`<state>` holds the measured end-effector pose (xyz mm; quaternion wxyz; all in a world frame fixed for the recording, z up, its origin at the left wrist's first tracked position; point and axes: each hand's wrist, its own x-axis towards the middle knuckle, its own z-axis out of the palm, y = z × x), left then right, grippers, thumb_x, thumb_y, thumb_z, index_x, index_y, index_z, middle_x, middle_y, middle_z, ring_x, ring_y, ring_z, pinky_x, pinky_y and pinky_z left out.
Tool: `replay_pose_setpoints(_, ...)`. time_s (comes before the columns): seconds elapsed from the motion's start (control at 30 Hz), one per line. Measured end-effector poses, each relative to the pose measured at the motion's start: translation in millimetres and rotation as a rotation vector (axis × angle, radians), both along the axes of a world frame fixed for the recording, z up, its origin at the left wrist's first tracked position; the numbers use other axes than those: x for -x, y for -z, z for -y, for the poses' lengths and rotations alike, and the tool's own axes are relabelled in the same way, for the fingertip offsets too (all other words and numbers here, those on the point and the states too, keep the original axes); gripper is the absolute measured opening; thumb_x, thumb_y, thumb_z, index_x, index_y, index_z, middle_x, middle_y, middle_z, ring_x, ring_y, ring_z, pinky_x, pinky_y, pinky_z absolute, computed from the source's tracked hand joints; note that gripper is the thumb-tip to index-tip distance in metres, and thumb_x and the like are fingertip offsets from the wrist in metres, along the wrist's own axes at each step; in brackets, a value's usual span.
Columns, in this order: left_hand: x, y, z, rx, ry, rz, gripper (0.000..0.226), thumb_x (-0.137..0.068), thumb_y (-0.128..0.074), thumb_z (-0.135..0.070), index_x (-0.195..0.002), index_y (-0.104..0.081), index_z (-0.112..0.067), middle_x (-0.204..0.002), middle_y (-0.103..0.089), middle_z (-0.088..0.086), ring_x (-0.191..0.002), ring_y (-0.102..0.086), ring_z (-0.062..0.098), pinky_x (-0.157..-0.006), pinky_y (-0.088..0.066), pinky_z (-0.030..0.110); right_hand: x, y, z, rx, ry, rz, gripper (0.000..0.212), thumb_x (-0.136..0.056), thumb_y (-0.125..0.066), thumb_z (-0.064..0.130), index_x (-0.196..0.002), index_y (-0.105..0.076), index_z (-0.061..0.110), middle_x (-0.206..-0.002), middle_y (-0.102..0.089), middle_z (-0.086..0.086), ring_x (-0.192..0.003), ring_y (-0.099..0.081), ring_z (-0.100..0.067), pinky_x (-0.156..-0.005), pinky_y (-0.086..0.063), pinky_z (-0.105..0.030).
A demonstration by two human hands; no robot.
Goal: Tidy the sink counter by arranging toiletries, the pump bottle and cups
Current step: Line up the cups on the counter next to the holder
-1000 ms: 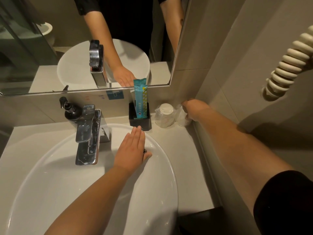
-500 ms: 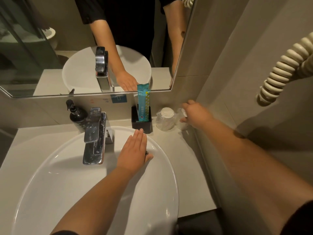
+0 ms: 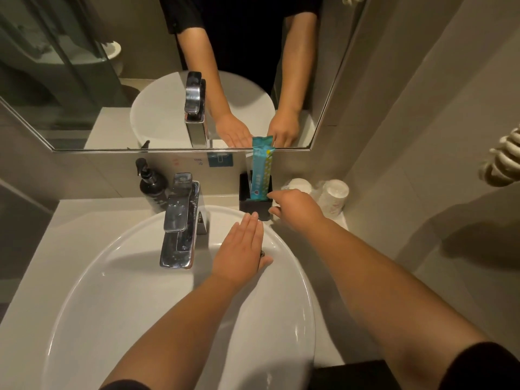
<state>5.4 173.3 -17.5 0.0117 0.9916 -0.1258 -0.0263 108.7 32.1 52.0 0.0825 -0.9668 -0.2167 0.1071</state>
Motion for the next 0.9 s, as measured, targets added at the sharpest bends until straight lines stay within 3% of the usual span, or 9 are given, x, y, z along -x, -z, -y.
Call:
replay_pose_setpoints(0.1,0.0,0.0,-0.4,0.001,-0.01,-0.023,0.087,-0.087,-0.052,-0.059,-0.146,-0.029,0.0,-0.155,-0.025,0.019,-0.144,-0.023,0.032,-0.115,-0.013,0.04,-8.0,7.6,-4.8,-0.009,-0.007,0.006,0.03,-0.096,-0.054,0.029,-0.122,-0.062,0.016,-0.107,-0.07,-0.012,-0.097,-0.065,-0.031,-0.082,-0.054,-0.041)
replay_pose_setpoints(0.2,-0.2,1.5,0.0,0.011,0.017,-0.022,0.086,-0.094,-0.037,-0.059,-0.151,-0.005,-0.002,-0.16,0.001,0.015,-0.148,0.001,0.03,-0.118,0.002,0.038,-13.0,12.9,-5.0,-0.03,-0.029,0.013,0.026,-0.097,-0.052,0.028,-0.116,-0.066,0.016,-0.105,-0.071,-0.011,-0.094,-0.065,-0.031,-0.08,-0.054,-0.04)
replay_pose_setpoints(0.27,0.6,1.3,-0.2,0.016,0.01,-0.008,0.086,-0.095,-0.033,-0.059,-0.151,0.001,-0.004,-0.16,0.007,0.014,-0.148,0.008,0.028,-0.118,0.005,0.038,-15.5,15.6,-2.9,-0.044,-0.038,0.013,0.025,-0.097,-0.052,0.028,-0.114,-0.067,0.016,-0.105,-0.071,-0.011,-0.094,-0.065,-0.03,-0.08,-0.054,-0.04)
replay_pose_setpoints(0.9,2.2,-2.1,0.3,0.035,-0.002,-0.034,0.085,-0.095,-0.03,-0.059,-0.151,0.003,-0.005,-0.16,0.01,0.014,-0.148,0.011,0.027,-0.118,0.006,0.038,-21.3,18.5,2.1,-0.053,-0.063,0.003,0.028,-0.098,-0.052,0.026,-0.12,-0.065,0.016,-0.113,-0.07,-0.01,-0.102,-0.064,-0.03,-0.084,-0.051,-0.035)
